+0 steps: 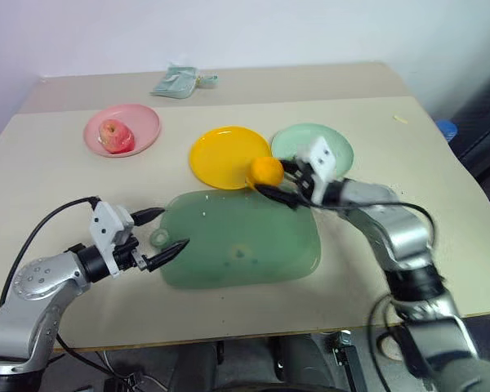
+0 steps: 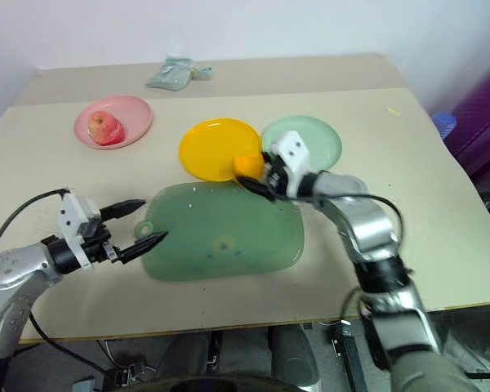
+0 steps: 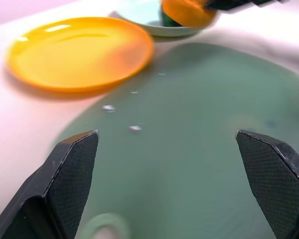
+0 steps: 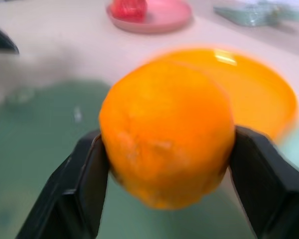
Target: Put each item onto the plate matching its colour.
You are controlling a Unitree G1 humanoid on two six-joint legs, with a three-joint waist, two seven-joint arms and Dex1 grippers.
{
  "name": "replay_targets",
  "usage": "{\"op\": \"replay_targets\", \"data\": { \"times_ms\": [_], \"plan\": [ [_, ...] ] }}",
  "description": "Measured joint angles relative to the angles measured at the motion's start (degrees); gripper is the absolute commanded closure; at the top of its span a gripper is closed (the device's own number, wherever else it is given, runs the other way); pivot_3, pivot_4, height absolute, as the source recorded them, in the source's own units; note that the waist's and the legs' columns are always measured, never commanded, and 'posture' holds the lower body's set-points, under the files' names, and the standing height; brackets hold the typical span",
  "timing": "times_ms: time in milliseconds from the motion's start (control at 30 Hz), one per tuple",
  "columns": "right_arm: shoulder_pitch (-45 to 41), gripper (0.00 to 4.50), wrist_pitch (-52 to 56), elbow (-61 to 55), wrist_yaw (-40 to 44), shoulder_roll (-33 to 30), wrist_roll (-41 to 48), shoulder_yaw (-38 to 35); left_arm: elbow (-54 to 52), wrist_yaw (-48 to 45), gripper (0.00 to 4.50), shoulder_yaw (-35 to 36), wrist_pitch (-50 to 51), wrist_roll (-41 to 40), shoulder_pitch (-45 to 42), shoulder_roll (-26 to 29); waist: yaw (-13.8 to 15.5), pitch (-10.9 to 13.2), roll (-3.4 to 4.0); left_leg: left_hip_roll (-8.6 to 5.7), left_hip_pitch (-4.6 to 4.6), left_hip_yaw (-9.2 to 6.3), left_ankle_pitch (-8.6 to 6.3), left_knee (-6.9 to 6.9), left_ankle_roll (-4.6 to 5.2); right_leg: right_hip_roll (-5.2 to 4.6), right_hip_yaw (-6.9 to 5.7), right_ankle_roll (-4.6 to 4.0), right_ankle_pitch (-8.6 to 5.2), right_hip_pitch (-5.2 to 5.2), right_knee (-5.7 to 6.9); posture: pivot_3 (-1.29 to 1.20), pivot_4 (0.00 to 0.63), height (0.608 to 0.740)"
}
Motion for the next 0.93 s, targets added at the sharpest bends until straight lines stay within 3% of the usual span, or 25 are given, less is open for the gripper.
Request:
{"op": "replay_targets", "data": {
  "times_ms": [133, 233, 333, 433, 533, 667, 800, 933],
  "plan": [
    [-11.0, 1.61, -2.7, 19.2, -8.2, 9.2, -5.1, 1.1, 0.0, 2.4, 0.0, 1.2, 1.2, 0.0, -0.4, -0.1, 0.2, 0.0, -0.03, -0.09, -0.08, -0.03, 0.01, -0.04, -0.03, -0.09, -0.03, 0.0, 0.0, -0.05, -0.05, 0.0, 0.15, 0.74],
    [-15.0, 0.23, -7.7, 30.3, -10.3, 12.2, -6.8, 0.8, -0.4, 4.3, 0.0, 1.3, 1.8, 0.0, -0.7, -0.4, 0.1, 0.0, -0.02, -0.18, -0.17, 0.01, 0.01, -0.07, -0.03, -0.21, -0.03, 0.01, 0.01, -0.13, -0.09, 0.0, 0.15, 0.74],
    [-14.9, 0.04, -11.9, 31.4, -9.0, 11.3, -6.8, 0.0, -2.9, 7.4, 0.0, 1.7, 3.2, -0.5, -0.5, -1.7, 0.1, 0.0, -0.01, -0.22, -0.19, 0.01, 0.0, -0.08, -0.02, -0.29, -0.04, 0.02, 0.01, -0.14, -0.09, 0.0, 0.15, 0.74],
    [-11.7, 0.04, -14.3, 24.6, -4.6, 6.4, -6.1, -1.3, -5.7, 10.4, 0.0, 3.8, 4.4, -1.5, 0.2, -2.9, 0.2, 0.0, -0.02, -0.21, -0.18, -0.02, 0.0, -0.08, -0.01, -0.29, -0.06, 0.03, 0.01, -0.12, -0.09, 0.0, 0.15, 0.74],
    [-1.2, 0.04, -14.6, 13.6, 4.5, -5.0, -2.4, -5.0, -6.4, 13.0, 0.0, 8.2, 5.2, -1.5, 2.9, -3.2, 1.2, 0.0, -0.02, -0.22, -0.18, -0.02, -0.04, -0.08, 0.05, -0.3, -0.08, 0.03, 0.01, -0.04, -0.22, 0.0, 0.15, 0.74],
    [12.9, 0.04, -11.8, 9.2, 14.0, -18.4, 2.1, -12.6, -5.0, 14.0, 0.0, 12.9, 5.2, 0.0, 6.7, -2.3, 1.3, 0.0, -0.01, -0.19, -0.04, 0.05, -0.05, -0.05, 0.09, -0.27, -0.08, 0.04, 0.01, 0.15, -0.29, 0.0, 0.15, 0.74],
    [22.6, 0.04, -8.8, 4.6, 19.8, -25.0, 7.3, -19.6, -1.7, 12.2, 0.0, 15.0, 3.3, 0.7, 7.4, -1.4, 0.7, 0.0, 0.05, -0.01, 0.1, 0.17, -0.06, -0.06, 0.1, 0.04, 0.03, 0.01, 0.0, 0.18, -0.23, 0.0, 0.15, 0.74],
    [28.5, 0.04, -6.6, 1.3, 21.8, -26.5, 10.4, -23.2, 2.5, 10.1, 0.0, 15.4, 1.0, 1.7, 7.9, -1.4, 0.8, 0.0, 0.05, 0.02, 0.1, 0.18, -0.06, -0.05, 0.1, 0.12, 0.11, 0.0, 0.0, 0.18, -0.23, 0.0, 0.15, 0.74]
  ]
}}
